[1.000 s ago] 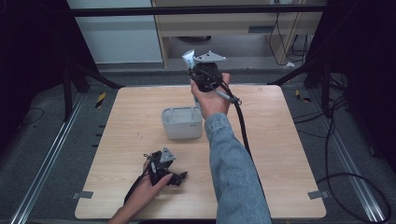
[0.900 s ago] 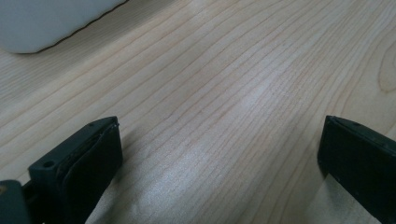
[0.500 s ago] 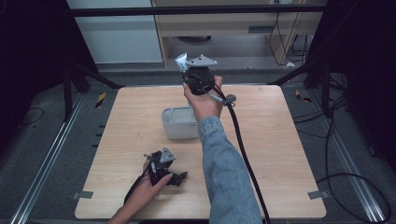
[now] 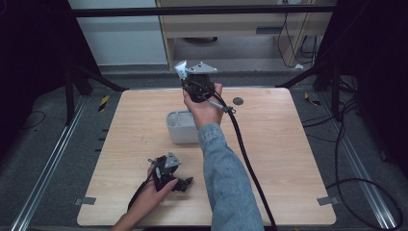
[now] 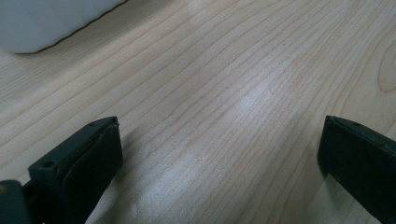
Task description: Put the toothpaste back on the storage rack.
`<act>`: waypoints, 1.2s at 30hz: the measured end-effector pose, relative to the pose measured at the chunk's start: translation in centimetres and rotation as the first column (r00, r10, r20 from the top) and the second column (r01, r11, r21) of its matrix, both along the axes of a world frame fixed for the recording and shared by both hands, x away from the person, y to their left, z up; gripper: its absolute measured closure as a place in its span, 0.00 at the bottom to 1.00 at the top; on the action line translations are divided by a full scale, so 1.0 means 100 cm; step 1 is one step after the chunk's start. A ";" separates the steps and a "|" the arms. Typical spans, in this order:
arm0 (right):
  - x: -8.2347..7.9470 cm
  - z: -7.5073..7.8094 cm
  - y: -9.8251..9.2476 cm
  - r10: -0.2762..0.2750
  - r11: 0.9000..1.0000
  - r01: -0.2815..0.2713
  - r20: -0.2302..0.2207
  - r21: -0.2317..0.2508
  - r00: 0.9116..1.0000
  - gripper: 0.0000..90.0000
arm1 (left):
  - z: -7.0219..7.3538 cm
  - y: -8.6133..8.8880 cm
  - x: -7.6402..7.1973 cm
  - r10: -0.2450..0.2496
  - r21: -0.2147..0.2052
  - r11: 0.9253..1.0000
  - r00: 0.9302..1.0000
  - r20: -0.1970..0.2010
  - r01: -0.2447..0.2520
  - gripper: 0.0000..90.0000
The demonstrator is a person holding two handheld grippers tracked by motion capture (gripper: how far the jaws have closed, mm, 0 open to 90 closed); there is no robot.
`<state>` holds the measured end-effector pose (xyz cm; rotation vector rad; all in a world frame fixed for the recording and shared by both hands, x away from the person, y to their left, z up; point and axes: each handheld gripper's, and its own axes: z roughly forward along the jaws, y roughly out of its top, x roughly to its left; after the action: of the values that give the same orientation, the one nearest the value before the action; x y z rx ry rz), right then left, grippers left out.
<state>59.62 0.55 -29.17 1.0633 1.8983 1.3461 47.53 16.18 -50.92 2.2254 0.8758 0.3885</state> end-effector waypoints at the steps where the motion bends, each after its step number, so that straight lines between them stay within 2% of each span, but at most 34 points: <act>1: 0.000 0.000 0.000 0.000 1.000 0.000 0.000 0.001 1.000 0.89 | 0.000 0.000 0.000 0.000 0.000 1.000 1.000 0.000 0.000 0.00; 9: 0.001 -0.007 0.007 0.010 1.000 -0.010 -0.011 0.006 1.000 0.88 | 0.000 0.000 0.000 0.003 -0.004 1.000 1.000 0.001 -0.003 0.00; 17: 0.007 -0.022 0.015 0.021 1.000 -0.021 -0.031 0.002 0.999 0.88 | 0.000 0.000 0.000 0.003 -0.005 1.000 1.000 0.001 -0.003 0.00; 36: 0.010 -0.061 0.023 0.022 0.998 -0.027 -0.099 -0.052 0.995 0.88 | 0.000 0.000 0.000 0.001 -0.002 1.000 1.000 0.000 -0.001 0.00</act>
<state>60.65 2.80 -35.31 1.1019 2.0135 1.2703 47.52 16.17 -50.92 2.2235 0.8768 0.3882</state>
